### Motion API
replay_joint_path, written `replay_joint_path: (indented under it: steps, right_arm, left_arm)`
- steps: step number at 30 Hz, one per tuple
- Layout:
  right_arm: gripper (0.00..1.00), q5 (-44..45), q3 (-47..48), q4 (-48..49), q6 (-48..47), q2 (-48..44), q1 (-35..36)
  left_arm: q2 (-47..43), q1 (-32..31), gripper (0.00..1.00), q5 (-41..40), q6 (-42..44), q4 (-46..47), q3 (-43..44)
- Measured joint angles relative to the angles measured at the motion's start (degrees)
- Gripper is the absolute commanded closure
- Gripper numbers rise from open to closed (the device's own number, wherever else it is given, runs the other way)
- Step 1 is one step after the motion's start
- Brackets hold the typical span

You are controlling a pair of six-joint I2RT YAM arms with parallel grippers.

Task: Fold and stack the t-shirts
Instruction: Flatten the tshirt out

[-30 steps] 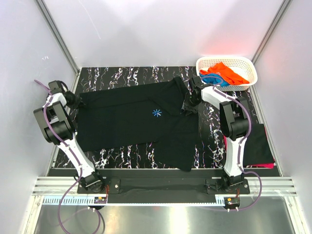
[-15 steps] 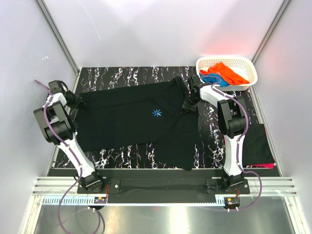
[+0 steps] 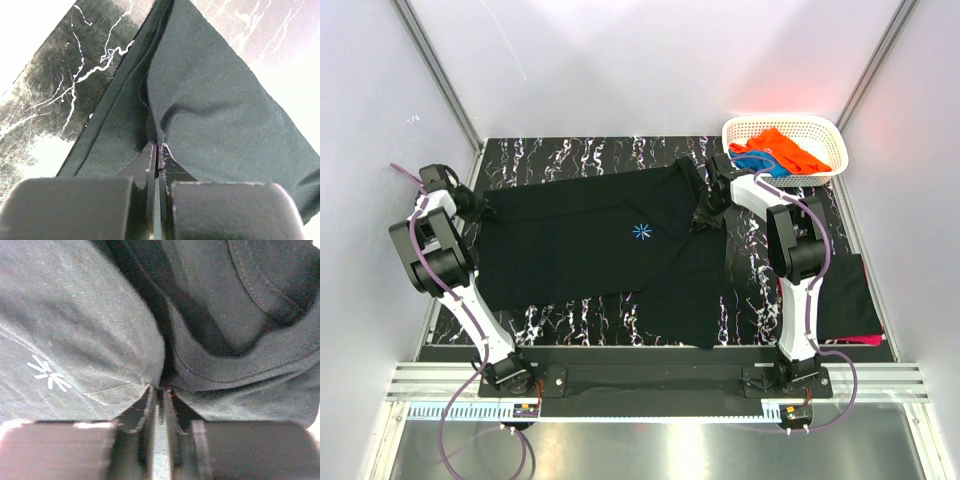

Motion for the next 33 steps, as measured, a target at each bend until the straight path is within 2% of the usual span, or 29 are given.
replay_joint_path:
  steps: [2,6,11,15,18,20,21,22,25,30,33]
  right_arm:
    - [0.95,0.0,0.0,0.0,0.3,-0.2,0.0]
    - [1.0,-0.1,0.0,0.0,0.8,-0.5,0.0]
    - [1.0,-0.1,0.1,-0.4,1.1,-0.6,0.0]
    - [0.85,-0.2,0.3,-1.0,1.1,-1.0,0.0]
    - [0.89,-0.6,0.9,-1.7,0.9,-1.0,0.0]
    - [0.88,-1.1,1.3,-2.0,0.9,-1.0,0.0]
    - [0.85,-1.3,1.4,-2.0,0.9,-1.0,0.0]
    - [0.74,-1.5,1.5,-2.0,0.9,-1.0,0.0]
    - [0.73,-1.9,1.8,-2.0,1.2,-1.0,0.0]
    - [0.99,-2.3,2.1,-2.0,1.3,-1.0,0.0]
    - [0.98,-2.8,2.1,-2.1,1.6,-1.0,0.0]
  left_arm:
    - [0.0,0.0,1.0,0.1,0.0,0.0,0.0]
    - [0.0,0.0,1.0,0.3,0.0,0.0,0.0]
    - [0.0,0.0,1.0,0.5,0.0,0.0,0.0]
    - [0.0,0.0,1.0,0.5,0.0,0.0,0.0]
    - [0.0,0.0,1.0,0.5,0.0,0.0,0.0]
    - [0.0,0.0,1.0,0.6,0.0,0.0,0.0]
    - [0.0,0.0,1.0,0.6,0.0,0.0,0.0]
    - [0.0,0.0,1.0,0.7,0.0,0.0,0.0]
    - [0.0,0.0,1.0,0.7,0.0,0.0,0.0]
    - [0.0,0.0,1.0,0.7,0.0,0.0,0.0]
    - [0.0,0.0,1.0,0.8,0.0,0.0,0.0]
